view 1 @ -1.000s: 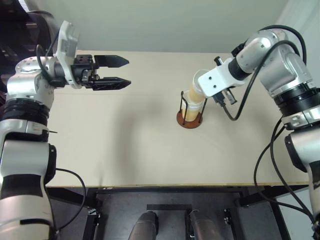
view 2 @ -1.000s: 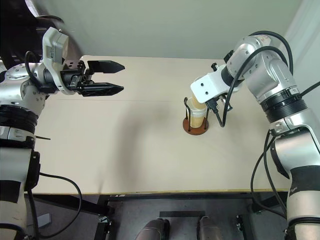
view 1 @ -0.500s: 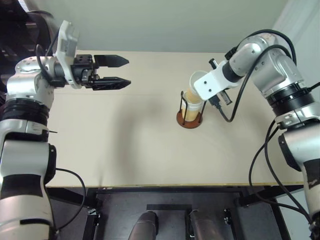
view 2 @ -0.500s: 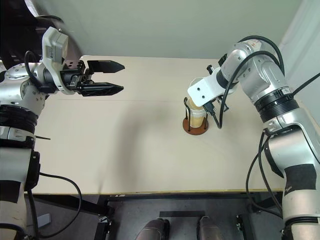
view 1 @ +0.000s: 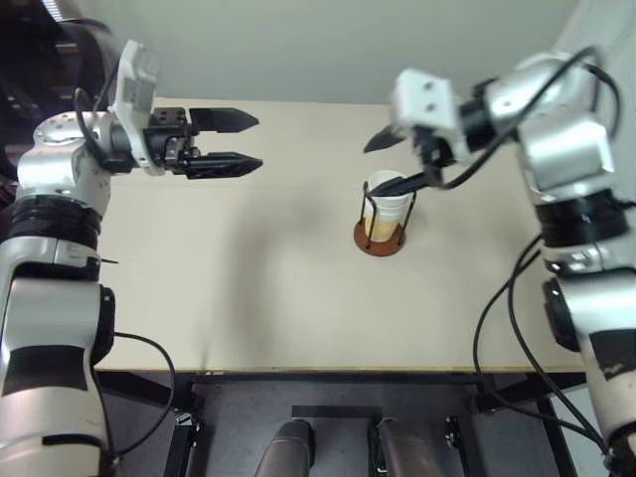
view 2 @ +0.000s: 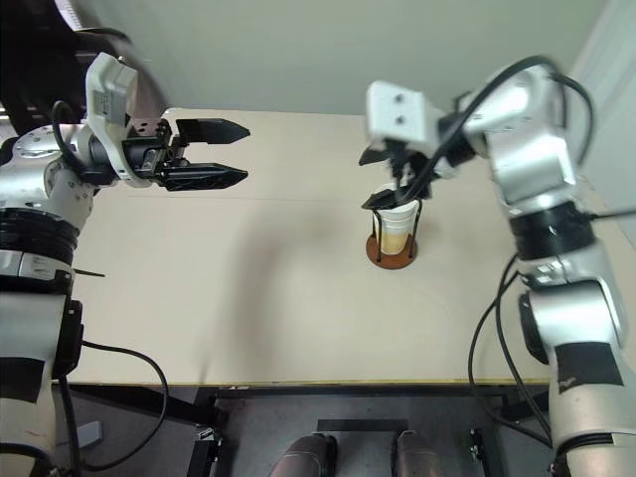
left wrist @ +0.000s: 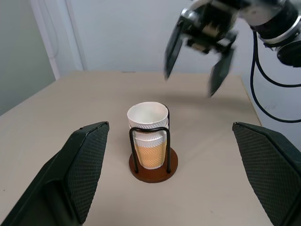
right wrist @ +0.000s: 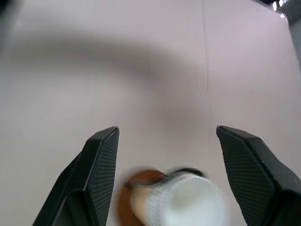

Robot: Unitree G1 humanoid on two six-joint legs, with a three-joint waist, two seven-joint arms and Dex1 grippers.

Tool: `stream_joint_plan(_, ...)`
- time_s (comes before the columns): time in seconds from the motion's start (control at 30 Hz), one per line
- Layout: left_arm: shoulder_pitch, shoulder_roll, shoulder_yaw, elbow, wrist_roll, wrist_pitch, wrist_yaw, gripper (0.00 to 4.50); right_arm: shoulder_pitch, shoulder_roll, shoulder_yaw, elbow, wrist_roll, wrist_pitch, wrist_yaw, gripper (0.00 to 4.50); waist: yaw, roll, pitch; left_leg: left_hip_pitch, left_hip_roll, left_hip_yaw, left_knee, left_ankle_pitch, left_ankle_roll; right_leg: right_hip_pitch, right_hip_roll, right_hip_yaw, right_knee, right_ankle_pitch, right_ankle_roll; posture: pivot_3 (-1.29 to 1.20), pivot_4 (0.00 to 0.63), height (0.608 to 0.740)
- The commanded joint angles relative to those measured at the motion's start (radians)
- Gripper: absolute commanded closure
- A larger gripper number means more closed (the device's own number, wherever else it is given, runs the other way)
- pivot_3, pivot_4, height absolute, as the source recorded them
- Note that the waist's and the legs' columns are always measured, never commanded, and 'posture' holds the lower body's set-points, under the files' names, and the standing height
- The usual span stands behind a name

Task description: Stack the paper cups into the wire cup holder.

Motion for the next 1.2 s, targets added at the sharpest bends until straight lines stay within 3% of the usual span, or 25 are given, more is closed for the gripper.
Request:
stream_joint_plan(0.03, 0.014, 0.007, 0.011, -0.036, 0.006, 0.005, -0.028, 0.00, 0.075, -0.089, -0.117, -0.154, 0.107, 0.244, -0.042, 1.19, 0.001, 0.000, 0.000, 0.000, 0.000, 0.000, 0.001, 0.001, -0.002, 0.000, -0.001, 0.000, 0.000, 0.000, 0.000, 0.00, 0.150, 0.740)
stream_joint_plan(0.27, 0.022, -0.033, -0.020, -0.034, 0.016, 0.018, -0.028, 0.00, 0.257, -0.219, -0.324, -0.188, 0.240, 0.382, -0.159, 1.19, 0.001, 0.000, 0.000, 0.002, 0.000, 0.002, 0.002, 0.000, 0.002, 0.001, 0.000, 0.002, 0.002, 0.002, 0.007, 0.00, 0.150, 0.740)
stream_joint_plan(0.53, 0.047, -0.059, 0.003, -0.027, 0.021, 0.034, -0.028, 0.00, 0.428, -0.251, -0.425, -0.196, 0.270, 0.295, -0.338, 1.19, -0.008, 0.000, 0.000, 0.008, 0.001, 0.003, 0.002, 0.004, 0.006, 0.006, 0.001, 0.007, 0.002, 0.007, 0.013, 0.00, 0.150, 0.740)
stream_joint_plan(0.83, -0.008, -0.077, 0.083, 0.065, 0.094, 0.024, -0.028, 0.00, 0.496, -0.281, -0.396, -0.261, 0.334, 0.269, -0.391, 1.19, -0.006, 0.001, 0.000, 0.007, -0.001, 0.004, 0.002, 0.007, 0.008, 0.006, 0.001, 0.010, 0.001, 0.010, 0.016, 0.00, 0.150, 0.740)
stream_joint_plan(1.2, 0.028, -0.115, 0.203, 0.081, 0.214, 0.028, 0.000, 0.00, 0.575, -0.298, -0.396, -0.361, 0.403, 0.300, -0.451, 1.19, 0.000, 0.001, 0.000, 0.005, -0.003, 0.004, 0.002, 0.006, 0.009, 0.006, 0.000, 0.009, 0.000, 0.007, 0.018, 0.00, 0.150, 0.740)
